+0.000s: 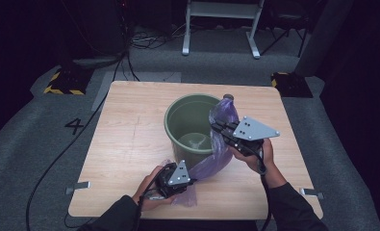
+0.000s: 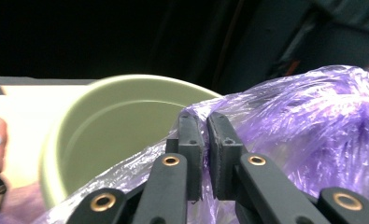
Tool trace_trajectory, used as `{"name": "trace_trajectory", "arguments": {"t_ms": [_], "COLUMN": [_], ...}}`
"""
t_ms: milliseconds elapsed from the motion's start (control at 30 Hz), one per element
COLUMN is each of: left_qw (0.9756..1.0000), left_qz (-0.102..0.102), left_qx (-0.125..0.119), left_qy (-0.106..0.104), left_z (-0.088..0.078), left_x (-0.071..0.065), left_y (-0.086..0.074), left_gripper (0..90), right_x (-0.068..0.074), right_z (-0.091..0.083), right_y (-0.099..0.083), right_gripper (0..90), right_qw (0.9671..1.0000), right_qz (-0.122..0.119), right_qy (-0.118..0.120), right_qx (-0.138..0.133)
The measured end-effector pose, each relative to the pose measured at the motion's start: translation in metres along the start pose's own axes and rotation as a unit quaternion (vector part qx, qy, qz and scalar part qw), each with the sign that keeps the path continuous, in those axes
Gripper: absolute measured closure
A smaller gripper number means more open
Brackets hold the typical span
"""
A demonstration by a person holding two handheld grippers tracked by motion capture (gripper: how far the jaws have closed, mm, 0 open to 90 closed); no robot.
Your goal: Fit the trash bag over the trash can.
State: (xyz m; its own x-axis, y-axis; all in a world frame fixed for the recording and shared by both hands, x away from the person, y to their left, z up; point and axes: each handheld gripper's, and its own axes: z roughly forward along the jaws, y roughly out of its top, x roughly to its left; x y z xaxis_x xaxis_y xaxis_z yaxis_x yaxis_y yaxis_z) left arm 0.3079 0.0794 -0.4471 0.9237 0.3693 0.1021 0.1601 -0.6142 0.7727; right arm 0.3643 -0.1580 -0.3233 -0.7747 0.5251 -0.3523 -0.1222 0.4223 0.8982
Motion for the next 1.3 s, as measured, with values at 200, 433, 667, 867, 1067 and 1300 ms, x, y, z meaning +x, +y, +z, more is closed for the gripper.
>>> {"name": "trace_trajectory", "arguments": {"t_ms": [200,433,667,867,1067,1300], "left_qw": [0.9994,0.9981,0.9977,0.9976,0.9979,0.9978], "left_qz": [0.012,0.022,0.012,0.005,-0.002,-0.013], "left_qx": [-0.032,-0.055,-0.062,-0.063,-0.057,-0.055], "left_qy": [0.005,0.015,0.026,0.026,0.030,0.036], "left_z": [-0.026,-0.047,-0.058,-0.061,-0.063,-0.067], "left_x": [0.003,0.003,0.008,0.008,0.009,0.013], "left_y": [-0.006,-0.006,-0.008,-0.013,-0.019,-0.026], "left_gripper": [86.7,87.7,87.7,87.9,87.9,87.9], "right_x": [-0.001,-0.010,-0.022,-0.028,-0.032,-0.034], "right_z": [0.018,0.032,0.020,0.006,0.000,-0.007], "right_y": [0.013,0.018,0.018,0.023,0.024,0.021], "right_gripper": [80.5,54.1,34.6,35.7,35.7,31.2], "right_qw": [0.9976,0.9917,0.9923,0.9939,0.9954,0.9975], "right_qz": [0.001,0.022,0.052,0.055,0.052,0.045], "right_qy": [0.050,0.078,0.070,0.067,0.052,0.022], "right_qx": [0.047,0.100,0.088,0.069,0.061,0.049]}}
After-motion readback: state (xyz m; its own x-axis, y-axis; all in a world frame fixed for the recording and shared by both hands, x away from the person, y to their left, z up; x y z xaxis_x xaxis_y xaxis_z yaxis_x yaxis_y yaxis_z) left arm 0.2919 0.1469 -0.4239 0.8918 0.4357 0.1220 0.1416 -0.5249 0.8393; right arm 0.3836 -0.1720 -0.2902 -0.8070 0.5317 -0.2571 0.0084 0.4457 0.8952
